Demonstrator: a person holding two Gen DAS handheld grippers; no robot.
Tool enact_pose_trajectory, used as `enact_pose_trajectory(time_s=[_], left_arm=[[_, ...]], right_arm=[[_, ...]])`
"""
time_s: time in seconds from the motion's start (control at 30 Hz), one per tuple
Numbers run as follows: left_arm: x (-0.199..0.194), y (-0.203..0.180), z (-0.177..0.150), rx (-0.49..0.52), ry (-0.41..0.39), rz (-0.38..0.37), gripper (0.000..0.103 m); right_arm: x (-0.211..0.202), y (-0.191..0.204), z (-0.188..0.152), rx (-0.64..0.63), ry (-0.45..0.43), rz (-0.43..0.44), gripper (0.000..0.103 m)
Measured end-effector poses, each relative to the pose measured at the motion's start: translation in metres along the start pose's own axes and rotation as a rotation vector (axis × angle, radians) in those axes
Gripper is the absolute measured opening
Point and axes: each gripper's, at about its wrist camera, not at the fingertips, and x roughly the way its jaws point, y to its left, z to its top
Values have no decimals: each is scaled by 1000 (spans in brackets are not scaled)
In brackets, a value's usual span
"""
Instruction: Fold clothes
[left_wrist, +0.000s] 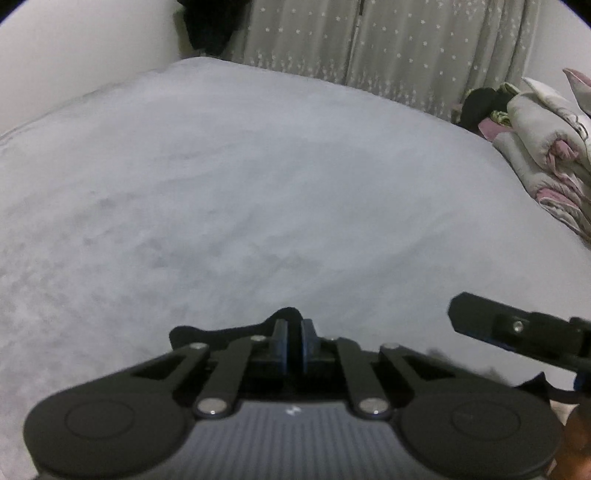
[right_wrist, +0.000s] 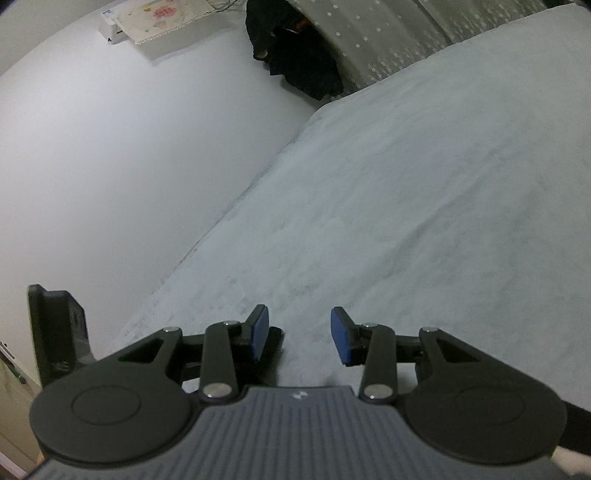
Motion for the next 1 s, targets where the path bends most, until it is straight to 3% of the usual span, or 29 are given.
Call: enact_pose_trajectory(time_s=[0.1,0.3,0.43,0.63,0.77,1.0], left_arm=[[-18,3,5,-43,-100,-43,5],[-75,35,21,-110,-281,-361,4],[-100,46,32,-104,-311,-559,4],[-128,59,32,-131,-339,-792,4],[-137,55,29,-132,-330,-865,4],[-147,46,21,-91,-287,-881,4]], right_arm=[[3,0,0,0,5,-6,42],[8,-2,-2,23,24,28,42],[5,-2,-2,61,7,138,42],[-17,-4,2,102,-99,370,64],[-28,0,2,90,-149,457,67],[-46,9,9,29,-232,562,75]])
